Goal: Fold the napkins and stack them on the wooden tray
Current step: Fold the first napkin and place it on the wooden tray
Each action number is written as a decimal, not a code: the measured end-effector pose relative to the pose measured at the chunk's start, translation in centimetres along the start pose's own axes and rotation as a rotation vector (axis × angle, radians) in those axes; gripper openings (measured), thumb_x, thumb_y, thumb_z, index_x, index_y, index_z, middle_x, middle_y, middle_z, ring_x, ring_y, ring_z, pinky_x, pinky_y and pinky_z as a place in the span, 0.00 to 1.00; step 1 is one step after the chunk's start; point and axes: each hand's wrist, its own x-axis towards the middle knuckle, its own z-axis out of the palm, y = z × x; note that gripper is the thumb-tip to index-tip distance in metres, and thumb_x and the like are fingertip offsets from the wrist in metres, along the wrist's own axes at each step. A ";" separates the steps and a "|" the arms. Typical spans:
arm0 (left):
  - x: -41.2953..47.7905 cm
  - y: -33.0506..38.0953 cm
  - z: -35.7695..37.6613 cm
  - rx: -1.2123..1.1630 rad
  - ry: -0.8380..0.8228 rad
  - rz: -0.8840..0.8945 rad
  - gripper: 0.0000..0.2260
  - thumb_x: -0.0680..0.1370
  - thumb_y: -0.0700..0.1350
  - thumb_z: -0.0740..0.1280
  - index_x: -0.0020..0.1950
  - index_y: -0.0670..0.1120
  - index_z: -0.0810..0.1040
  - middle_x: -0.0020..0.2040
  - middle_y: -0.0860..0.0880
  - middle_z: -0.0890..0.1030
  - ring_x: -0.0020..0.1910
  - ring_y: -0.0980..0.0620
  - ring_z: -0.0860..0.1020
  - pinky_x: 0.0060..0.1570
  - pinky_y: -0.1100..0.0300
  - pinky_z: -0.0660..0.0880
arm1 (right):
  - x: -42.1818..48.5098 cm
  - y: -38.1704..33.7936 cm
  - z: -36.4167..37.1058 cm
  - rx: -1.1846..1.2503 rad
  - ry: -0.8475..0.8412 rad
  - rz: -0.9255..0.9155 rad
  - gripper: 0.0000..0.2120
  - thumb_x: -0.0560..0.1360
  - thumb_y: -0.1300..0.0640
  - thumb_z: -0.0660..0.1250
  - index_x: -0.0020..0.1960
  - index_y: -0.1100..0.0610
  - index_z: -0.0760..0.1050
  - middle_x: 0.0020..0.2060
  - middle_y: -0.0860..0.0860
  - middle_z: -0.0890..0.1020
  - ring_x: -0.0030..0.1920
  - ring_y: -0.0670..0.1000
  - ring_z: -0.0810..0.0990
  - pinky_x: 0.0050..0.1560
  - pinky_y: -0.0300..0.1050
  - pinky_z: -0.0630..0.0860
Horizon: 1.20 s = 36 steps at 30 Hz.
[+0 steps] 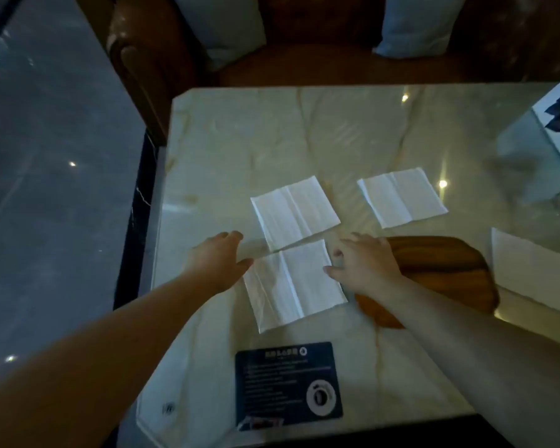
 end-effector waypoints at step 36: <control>-0.5 2.4 -1.5 -0.069 0.027 0.159 0.30 0.68 0.58 0.72 0.66 0.51 0.66 0.62 0.48 0.75 0.59 0.46 0.74 0.51 0.48 0.75 | 4.7 -2.5 -1.5 -0.122 -0.062 -0.753 0.08 0.76 0.55 0.58 0.39 0.52 0.65 0.32 0.53 0.78 0.30 0.56 0.73 0.34 0.51 0.74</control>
